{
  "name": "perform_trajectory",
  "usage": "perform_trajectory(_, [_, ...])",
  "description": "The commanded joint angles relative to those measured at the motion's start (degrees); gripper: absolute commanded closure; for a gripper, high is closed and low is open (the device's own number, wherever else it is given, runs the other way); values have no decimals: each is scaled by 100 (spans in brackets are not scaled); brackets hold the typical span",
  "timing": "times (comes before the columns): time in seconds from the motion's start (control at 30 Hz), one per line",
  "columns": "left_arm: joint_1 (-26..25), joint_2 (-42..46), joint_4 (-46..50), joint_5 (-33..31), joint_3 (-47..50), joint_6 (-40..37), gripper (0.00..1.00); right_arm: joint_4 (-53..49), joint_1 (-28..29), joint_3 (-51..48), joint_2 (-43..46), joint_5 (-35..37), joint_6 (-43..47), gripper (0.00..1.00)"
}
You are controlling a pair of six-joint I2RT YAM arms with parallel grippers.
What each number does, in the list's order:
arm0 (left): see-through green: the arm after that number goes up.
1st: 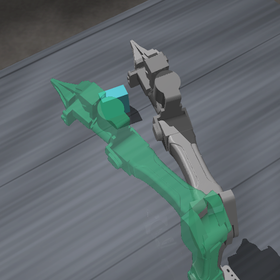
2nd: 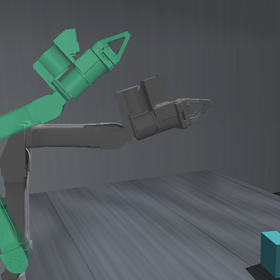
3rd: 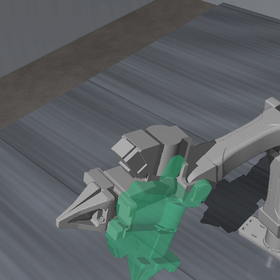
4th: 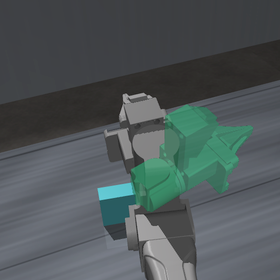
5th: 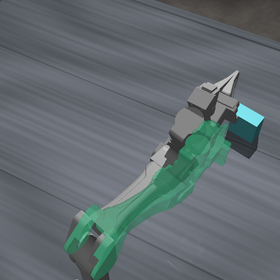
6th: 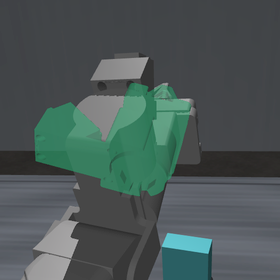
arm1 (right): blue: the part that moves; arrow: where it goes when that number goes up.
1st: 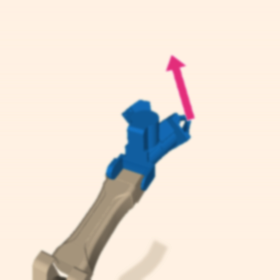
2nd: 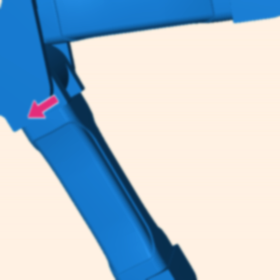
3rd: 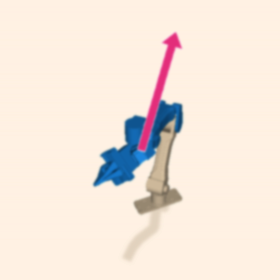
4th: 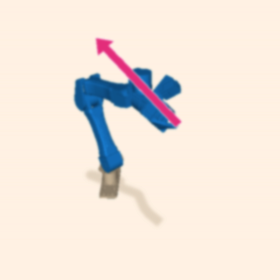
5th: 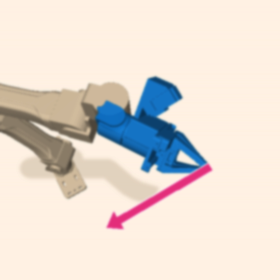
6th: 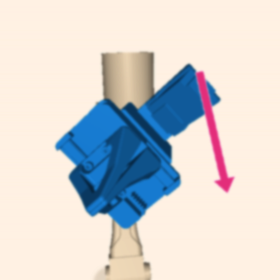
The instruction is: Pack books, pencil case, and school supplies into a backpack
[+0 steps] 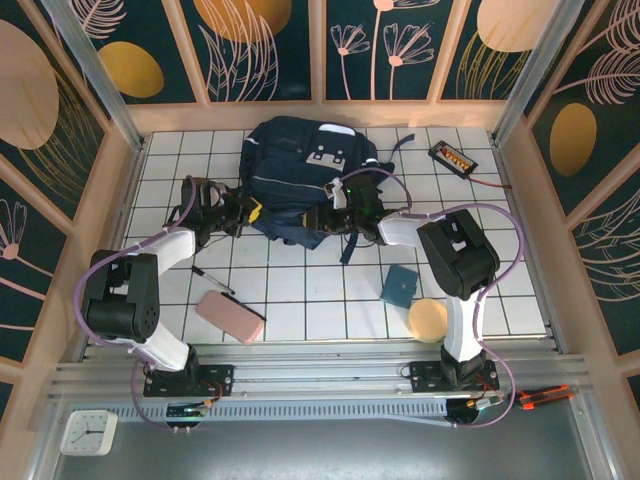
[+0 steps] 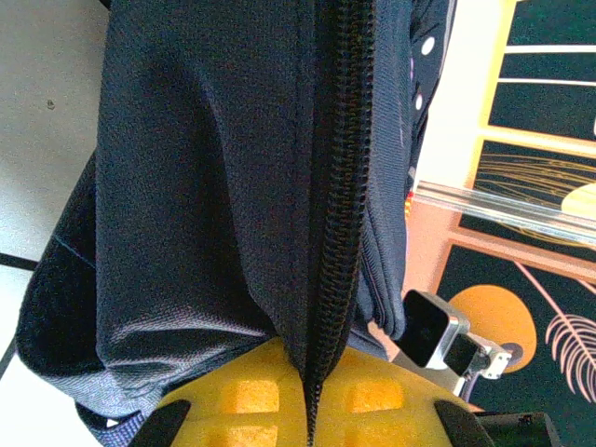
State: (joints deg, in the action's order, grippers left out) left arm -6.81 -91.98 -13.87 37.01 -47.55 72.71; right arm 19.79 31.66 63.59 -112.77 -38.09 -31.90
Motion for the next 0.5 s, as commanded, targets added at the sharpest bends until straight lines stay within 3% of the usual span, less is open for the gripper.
perform_trajectory(0.0, [-57,102,-342,376,35,184,100,306,121,228,15,214,172,68])
perform_trajectory(0.2, [-57,119,-328,372,10,169,100,-124,148,403,51,496,397,84])
perform_trajectory(0.3, [-55,119,-330,374,8,168,100,-225,191,499,71,632,473,100])
perform_trajectory(0.47, [-57,148,-163,289,-30,40,100,-717,293,584,295,1081,793,100])
